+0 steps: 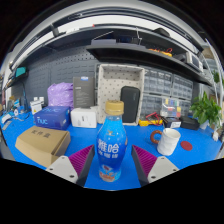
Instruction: Pour water
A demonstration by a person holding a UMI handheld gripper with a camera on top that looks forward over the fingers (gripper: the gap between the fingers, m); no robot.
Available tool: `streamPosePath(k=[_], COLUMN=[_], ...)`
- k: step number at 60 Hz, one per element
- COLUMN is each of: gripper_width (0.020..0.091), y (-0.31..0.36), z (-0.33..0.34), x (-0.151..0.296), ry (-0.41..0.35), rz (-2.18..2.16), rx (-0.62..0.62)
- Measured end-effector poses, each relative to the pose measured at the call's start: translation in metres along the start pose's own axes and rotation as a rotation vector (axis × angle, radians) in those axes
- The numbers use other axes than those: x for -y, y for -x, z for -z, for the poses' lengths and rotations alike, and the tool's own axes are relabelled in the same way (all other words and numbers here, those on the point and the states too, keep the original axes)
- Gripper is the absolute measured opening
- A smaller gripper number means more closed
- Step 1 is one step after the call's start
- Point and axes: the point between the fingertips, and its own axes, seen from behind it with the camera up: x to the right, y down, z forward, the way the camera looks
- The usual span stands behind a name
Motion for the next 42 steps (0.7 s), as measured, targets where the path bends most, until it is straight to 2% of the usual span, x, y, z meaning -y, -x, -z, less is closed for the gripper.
streamPosePath(k=[4, 8, 12, 13, 14, 15, 22, 28, 42], gripper_width=[0.0756, 0.0729, 0.0624, 0.0619, 0.0556, 0.0525, 0.0467, 0.0403, 0.0394], y=[-0.004, -0.005, -0.001, 0.002, 0.005, 0.006, 0.008, 0.007, 0.005], z=[-0.013, -0.024, -0.031, -0.033, -0.034, -0.036, -0.039, -0.040, -0.038], x=[0.000, 0.001, 0.005, 0.005, 0.006, 0.006, 0.012, 0.014, 0.008], ry=[-0.004, -0.022, -0.055, -0.063, -0.072, -0.079, -0.129, -0.144, -0.103], rz=[-0.002, -0.007, -0.016, -0.019, -0.021, -0.024, -0.020, -0.022, -0.067], rx=[-0.011, -0.015, 0.008, 0.020, 0.032, 0.042, 0.055, 0.047, 0.057])
